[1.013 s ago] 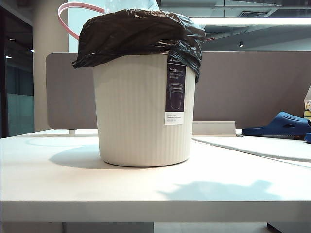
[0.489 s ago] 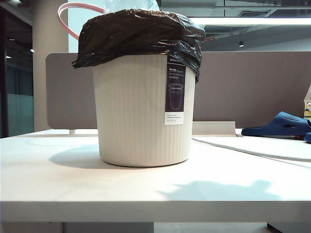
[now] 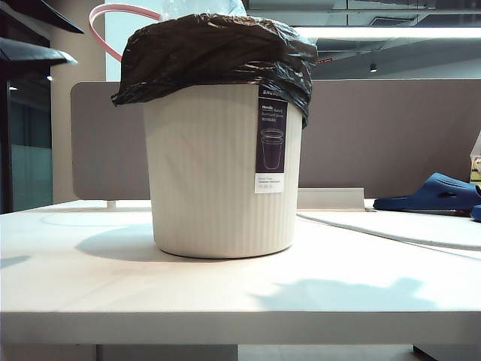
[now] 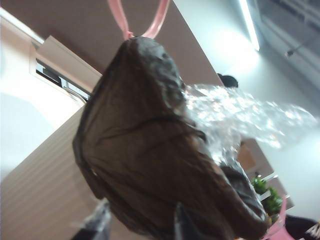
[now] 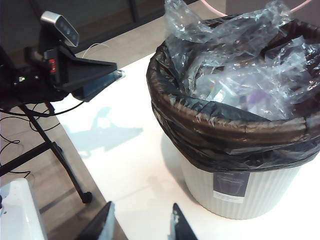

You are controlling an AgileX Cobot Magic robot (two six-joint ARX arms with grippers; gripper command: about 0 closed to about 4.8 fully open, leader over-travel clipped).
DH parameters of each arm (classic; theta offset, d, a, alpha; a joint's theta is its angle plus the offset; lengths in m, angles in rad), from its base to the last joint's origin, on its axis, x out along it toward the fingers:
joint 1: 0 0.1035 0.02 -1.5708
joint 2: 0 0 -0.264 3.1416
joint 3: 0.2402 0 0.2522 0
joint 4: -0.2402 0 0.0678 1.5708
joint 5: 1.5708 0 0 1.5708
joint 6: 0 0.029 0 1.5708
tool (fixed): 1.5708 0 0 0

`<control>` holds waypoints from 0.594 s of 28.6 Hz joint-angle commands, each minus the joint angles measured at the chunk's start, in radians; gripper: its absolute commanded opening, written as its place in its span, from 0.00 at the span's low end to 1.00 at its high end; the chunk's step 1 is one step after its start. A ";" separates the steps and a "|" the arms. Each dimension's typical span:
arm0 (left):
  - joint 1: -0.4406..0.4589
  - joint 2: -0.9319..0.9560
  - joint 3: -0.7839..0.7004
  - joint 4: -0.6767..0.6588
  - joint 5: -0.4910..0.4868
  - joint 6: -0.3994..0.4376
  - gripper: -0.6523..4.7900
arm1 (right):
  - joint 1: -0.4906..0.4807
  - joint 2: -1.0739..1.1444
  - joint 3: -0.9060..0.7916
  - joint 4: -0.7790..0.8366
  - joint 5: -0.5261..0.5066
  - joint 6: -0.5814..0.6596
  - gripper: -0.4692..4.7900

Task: Open the ring lid of the trash can, pull out the black garbage bag inside, and place it on the table.

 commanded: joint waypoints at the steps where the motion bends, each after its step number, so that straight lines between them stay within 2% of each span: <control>1: 0.000 0.071 0.003 0.108 0.007 -0.078 0.55 | 0.001 -0.002 0.003 0.018 0.018 -0.013 0.36; 14: 0.000 0.299 0.003 0.342 0.014 -0.215 0.59 | 0.001 0.010 0.003 0.027 0.021 -0.037 0.36; 17: 0.000 0.333 0.003 0.372 0.014 -0.242 0.70 | 0.001 0.016 0.003 0.031 0.021 -0.037 0.36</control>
